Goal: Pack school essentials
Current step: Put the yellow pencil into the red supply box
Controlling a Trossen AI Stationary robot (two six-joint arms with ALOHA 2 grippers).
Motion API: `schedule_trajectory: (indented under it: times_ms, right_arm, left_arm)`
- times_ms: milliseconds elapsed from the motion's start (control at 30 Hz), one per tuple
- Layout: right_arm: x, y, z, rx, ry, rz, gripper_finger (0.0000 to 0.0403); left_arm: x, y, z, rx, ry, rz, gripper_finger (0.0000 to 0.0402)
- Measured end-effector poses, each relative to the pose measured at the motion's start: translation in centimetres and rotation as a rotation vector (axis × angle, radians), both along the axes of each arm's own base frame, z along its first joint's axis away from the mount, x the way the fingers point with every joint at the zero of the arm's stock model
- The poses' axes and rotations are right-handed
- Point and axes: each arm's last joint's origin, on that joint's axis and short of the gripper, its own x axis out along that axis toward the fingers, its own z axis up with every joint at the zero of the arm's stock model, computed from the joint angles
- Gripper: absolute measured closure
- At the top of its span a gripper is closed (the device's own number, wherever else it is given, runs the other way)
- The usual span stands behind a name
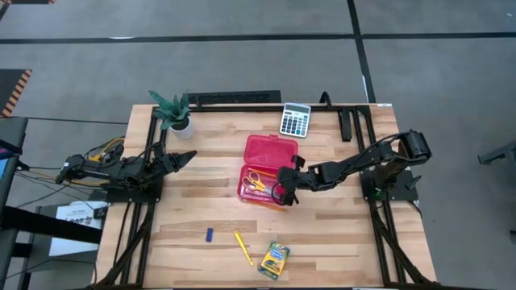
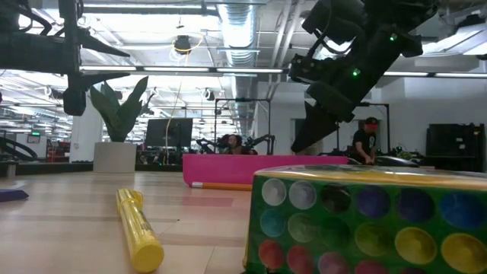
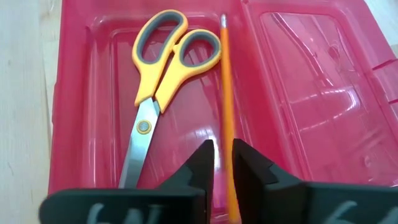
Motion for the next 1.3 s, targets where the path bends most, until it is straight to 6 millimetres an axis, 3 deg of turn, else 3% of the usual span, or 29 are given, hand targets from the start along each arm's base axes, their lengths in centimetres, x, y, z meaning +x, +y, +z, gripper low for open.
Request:
schedule_trajectory:
  times_ms: [133,233,367,467,667,867,1067,1300]
  right_arm:
    - [-0.1,0.1,0.9,0.027,-0.017,0.027,0.0327]
    - [-0.2,0.5,4.0,0.126,-0.125,0.085,0.0326]
    - [-1.8,2.5,6.7,0.243,-0.189,0.150,0.0326]
    - [-3.4,4.5,7.1,0.264,-0.156,0.150,0.0326]
    - [-5.9,9.0,4.4,0.311,-0.094,0.138,0.0314]
    - [-6.8,12.0,1.3,0.332,-0.087,0.150,0.0256]
    - [-5.9,13.0,-2.0,0.295,-0.108,0.171,0.0195]
    - [-4.9,12.7,-5.0,0.268,-0.151,0.137,0.0192]
  left_arm:
    - [0.0,0.0,0.0,0.000,0.000,0.000,0.0264]
    - [0.0,0.0,0.0,0.000,0.000,0.000,0.0264]
    - [0.0,0.0,0.0,0.000,0.000,0.000,0.0264]
    - [0.0,0.0,0.0,0.000,0.000,0.000,0.0264]
    - [0.0,0.0,0.0,0.000,0.001,0.000,0.0264]
    - [0.0,0.0,0.0,0.009,0.006,0.000,0.0264]
    - [0.0,0.0,0.0,0.016,0.009,0.001,0.0264]
    - [0.0,0.0,0.0,0.016,0.008,0.000,0.0264]
